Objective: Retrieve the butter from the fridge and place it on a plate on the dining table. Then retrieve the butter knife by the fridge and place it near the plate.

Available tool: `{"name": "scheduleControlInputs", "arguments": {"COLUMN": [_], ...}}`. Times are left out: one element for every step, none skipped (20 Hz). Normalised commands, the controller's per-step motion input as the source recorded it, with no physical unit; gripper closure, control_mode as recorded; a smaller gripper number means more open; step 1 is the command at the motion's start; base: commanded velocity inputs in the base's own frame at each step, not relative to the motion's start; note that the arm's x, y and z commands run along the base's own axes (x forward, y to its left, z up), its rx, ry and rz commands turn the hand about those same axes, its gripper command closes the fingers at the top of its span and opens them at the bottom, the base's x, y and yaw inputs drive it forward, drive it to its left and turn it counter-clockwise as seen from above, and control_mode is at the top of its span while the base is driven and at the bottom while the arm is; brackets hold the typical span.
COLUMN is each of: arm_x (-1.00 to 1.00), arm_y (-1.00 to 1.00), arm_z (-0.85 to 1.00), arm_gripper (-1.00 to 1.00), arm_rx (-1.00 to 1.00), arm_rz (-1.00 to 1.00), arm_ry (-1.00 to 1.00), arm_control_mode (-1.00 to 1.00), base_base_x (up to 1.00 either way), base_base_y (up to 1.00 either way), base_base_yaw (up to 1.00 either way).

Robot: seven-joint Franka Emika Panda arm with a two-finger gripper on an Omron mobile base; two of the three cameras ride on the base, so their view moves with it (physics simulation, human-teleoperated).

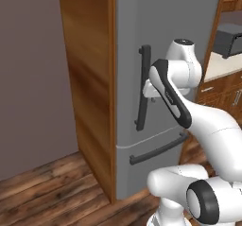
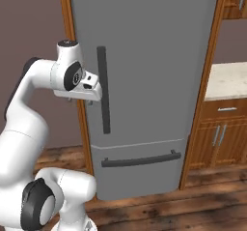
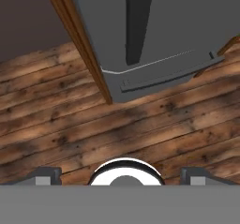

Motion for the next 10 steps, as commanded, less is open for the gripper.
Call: {"name": "scheduleControlInputs", "arguments": {"arm_x": [0.0,0.0,0.0,0.0,0.0,0.0,0.0,0.0,0.0,0.0], "arm_y": [0.0,0.0,0.0,0.0,0.0,0.0,0.0,0.0,0.0,0.0], "arm_z": [0.0,0.0,0.0,0.0,0.0,0.0,0.0,0.0,0.0,0.0], "arm_gripper": [-1.0,-1.0,-1.0,-1.0,-1.0,-1.0,-1.0,-1.0,-1.0,-1.0], "arm_rx": [0.0,0.0,0.0,0.0,0.0,0.0,0.0,0.0,0.0,0.0], "arm_rz": [0.0,0.0,0.0,0.0,0.0,0.0,0.0,0.0,0.0,0.0], "arm_ry": [0.0,0.0,0.0,0.0,0.0,0.0,0.0,0.0,0.0,0.0], "arm_control_mode": [1.0,1.0,1.0,1.0,1.0,1.0,1.0,1.0,1.0,1.0], "base_base_x": [-0.31,-0.28,-0.26,-0.3,-0.29,-0.22,-0.17,-0.04,0.0,0.0], "base_base_y": [0.38,0.41,0.41,0.43,0.41,0.43,0.41,0.35,0.31,0.26], "base_base_yaw": [-0.42,-0.41,-0.4,-0.4,-0.4,-0.37,-0.34,-0.29,-0.23,-0.19]}}
